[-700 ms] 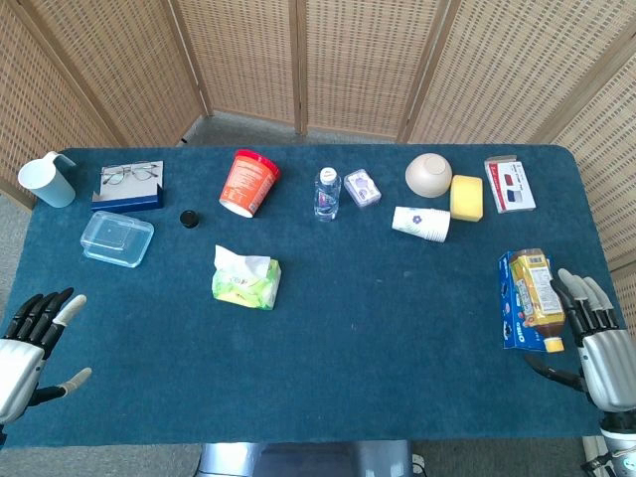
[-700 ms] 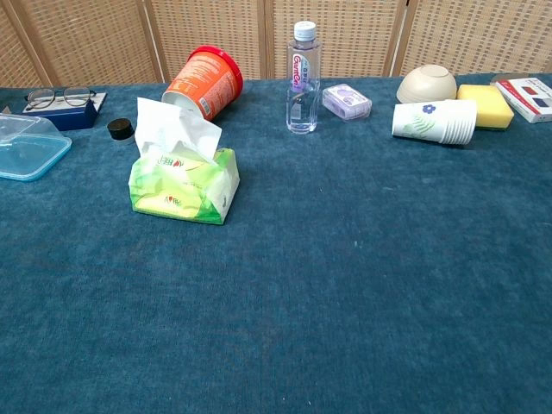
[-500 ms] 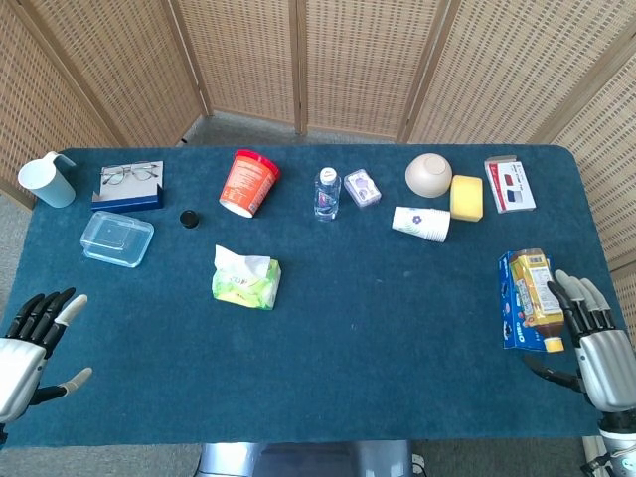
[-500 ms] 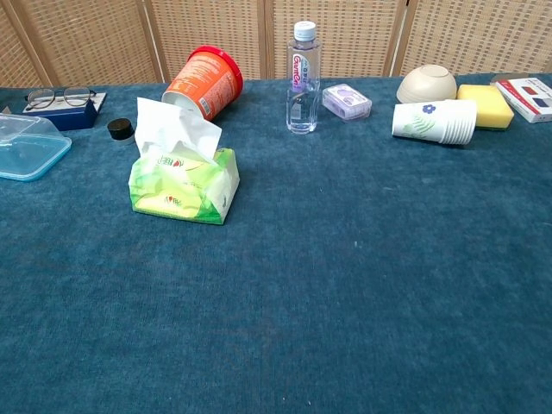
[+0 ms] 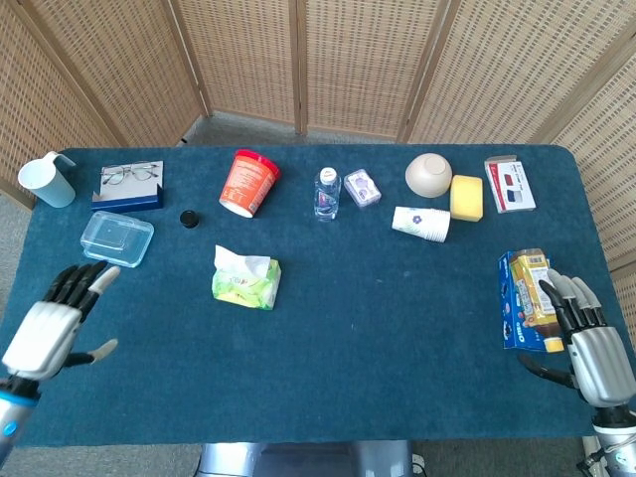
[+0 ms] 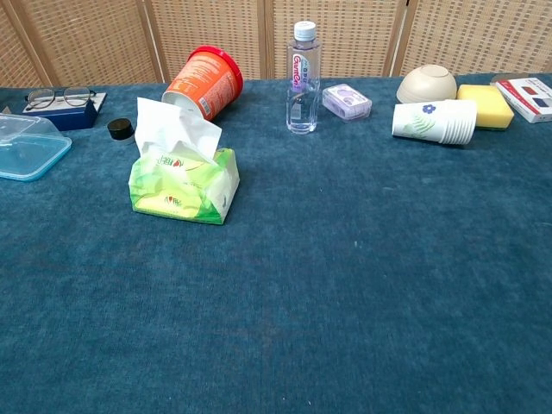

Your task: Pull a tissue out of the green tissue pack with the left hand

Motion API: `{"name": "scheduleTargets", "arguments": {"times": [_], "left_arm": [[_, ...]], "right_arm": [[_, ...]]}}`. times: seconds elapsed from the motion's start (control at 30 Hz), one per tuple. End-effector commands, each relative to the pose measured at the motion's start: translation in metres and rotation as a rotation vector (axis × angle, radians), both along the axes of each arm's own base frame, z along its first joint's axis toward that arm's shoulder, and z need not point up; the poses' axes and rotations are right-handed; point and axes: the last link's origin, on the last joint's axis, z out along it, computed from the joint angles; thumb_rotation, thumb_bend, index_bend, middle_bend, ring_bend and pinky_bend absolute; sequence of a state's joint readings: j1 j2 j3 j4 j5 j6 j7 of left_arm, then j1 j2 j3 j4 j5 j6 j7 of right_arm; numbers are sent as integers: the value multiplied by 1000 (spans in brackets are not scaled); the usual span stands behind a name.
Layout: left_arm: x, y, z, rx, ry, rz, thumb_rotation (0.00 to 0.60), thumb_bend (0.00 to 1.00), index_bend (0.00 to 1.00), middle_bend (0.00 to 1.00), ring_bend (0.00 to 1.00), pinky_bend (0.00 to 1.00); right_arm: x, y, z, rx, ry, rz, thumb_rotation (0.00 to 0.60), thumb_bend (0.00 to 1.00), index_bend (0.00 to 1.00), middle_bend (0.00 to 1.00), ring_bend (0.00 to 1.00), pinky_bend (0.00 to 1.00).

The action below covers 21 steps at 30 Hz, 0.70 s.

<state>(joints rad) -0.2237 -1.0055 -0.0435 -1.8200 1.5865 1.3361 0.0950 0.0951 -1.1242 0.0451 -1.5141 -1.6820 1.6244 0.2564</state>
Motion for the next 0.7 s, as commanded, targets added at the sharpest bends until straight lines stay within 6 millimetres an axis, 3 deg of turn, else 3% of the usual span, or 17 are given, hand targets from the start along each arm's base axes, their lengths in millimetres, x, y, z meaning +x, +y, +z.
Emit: {"name": "scheduleTargets", "arguments": {"times": [0.03, 0.13, 0.37, 0.7], "left_arm": [[39, 50, -18, -47, 38, -22, 600, 0, 0, 22, 0, 26], [60, 76, -36, -76, 91, -43, 600, 0, 0, 22, 0, 26], [97, 115, -80, -130, 164, -26, 600, 0, 0, 20, 0, 27], [132, 146, -127, -170, 220, -2, 600, 32, 82, 87, 23, 182]], "right_arm": [[-2, -3, -1, 5, 3, -14, 600, 0, 0, 0, 0, 0], [-3, -4, -3, 7, 8, -18, 600, 0, 0, 0, 0, 0], [-4, -6, -10, 20, 27, -31, 600, 0, 0, 0, 0, 0], [-7, -8, -8, 16, 14, -46, 600, 0, 0, 0, 0, 0]]}}
